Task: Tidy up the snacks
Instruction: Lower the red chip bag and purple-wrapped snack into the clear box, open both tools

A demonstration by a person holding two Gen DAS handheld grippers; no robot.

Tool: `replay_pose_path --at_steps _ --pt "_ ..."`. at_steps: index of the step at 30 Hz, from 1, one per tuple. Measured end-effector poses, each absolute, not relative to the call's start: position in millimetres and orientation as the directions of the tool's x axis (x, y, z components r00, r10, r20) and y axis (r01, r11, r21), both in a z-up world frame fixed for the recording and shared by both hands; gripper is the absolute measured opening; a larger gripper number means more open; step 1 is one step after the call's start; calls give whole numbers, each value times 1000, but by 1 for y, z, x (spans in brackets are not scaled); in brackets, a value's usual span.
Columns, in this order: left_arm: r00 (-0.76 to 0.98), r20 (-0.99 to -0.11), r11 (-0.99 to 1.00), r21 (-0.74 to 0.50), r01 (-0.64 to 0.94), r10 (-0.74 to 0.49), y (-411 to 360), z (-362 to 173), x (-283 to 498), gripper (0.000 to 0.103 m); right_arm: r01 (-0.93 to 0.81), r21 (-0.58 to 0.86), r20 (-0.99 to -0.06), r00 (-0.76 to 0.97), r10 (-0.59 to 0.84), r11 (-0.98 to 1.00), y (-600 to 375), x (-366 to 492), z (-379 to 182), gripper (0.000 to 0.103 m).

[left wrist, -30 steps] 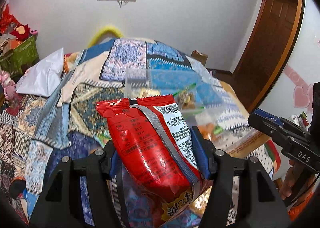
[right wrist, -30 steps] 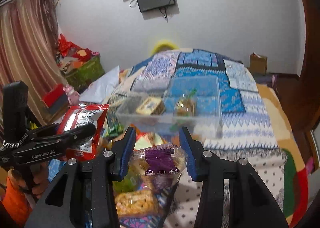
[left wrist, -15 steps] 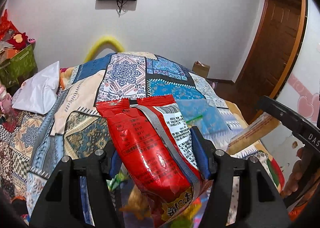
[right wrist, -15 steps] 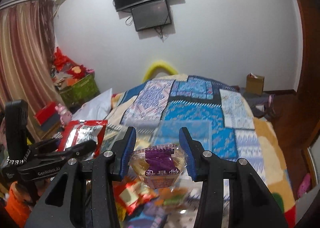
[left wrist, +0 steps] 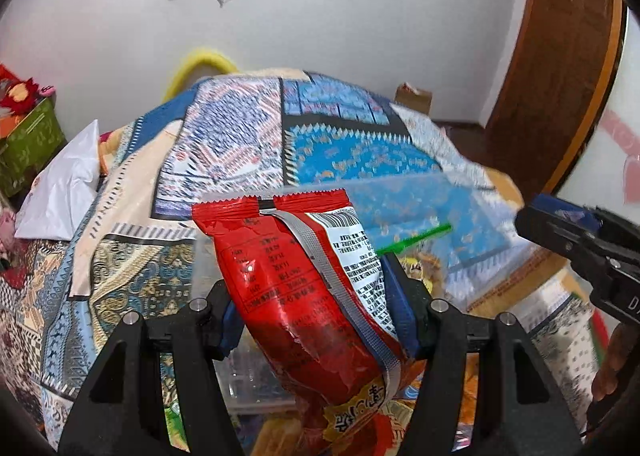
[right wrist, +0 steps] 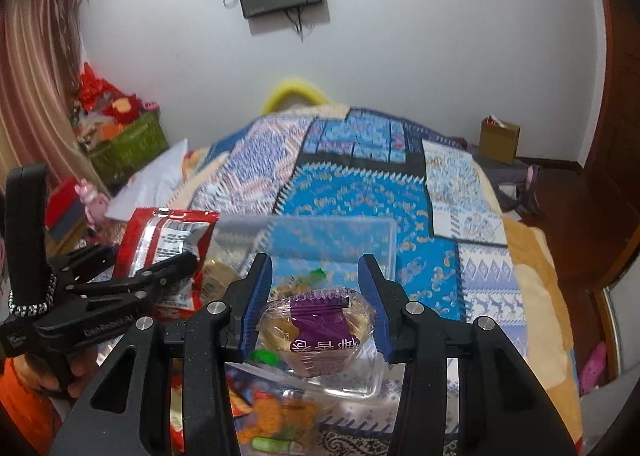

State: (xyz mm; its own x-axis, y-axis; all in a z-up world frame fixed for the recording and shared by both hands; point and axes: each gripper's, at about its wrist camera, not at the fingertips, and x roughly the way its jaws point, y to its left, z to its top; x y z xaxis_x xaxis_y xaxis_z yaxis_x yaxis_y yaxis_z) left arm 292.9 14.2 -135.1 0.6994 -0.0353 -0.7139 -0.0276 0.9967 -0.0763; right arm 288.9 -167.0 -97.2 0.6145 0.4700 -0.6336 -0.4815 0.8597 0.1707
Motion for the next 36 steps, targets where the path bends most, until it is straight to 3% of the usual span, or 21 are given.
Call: replay_pose_path --at_steps 5,10,14,17,27,36 --pt "667 -744 998 -56 -6 -37 7 -150 308 61 -482 166 -676 580 455 860 -155 307 -113 42" --pt "632 -773 993 -109 -32 -65 15 -153 318 63 -467 168 -687 576 443 868 -147 319 -113 44" --pt "644 -761 989 -140 -43 -80 22 -145 312 66 -449 184 -692 572 440 874 -147 322 -106 62" --pt "665 -743 989 -137 -48 -71 27 -134 303 67 -453 156 -673 602 430 878 -150 311 -100 69" --pt "716 -697 988 -135 -76 -40 54 -97 251 71 -480 111 -651 626 429 870 -157 274 -83 69" --pt "708 -707 986 -106 -125 14 82 -96 197 74 -505 110 -667 601 440 856 -158 240 -91 71"
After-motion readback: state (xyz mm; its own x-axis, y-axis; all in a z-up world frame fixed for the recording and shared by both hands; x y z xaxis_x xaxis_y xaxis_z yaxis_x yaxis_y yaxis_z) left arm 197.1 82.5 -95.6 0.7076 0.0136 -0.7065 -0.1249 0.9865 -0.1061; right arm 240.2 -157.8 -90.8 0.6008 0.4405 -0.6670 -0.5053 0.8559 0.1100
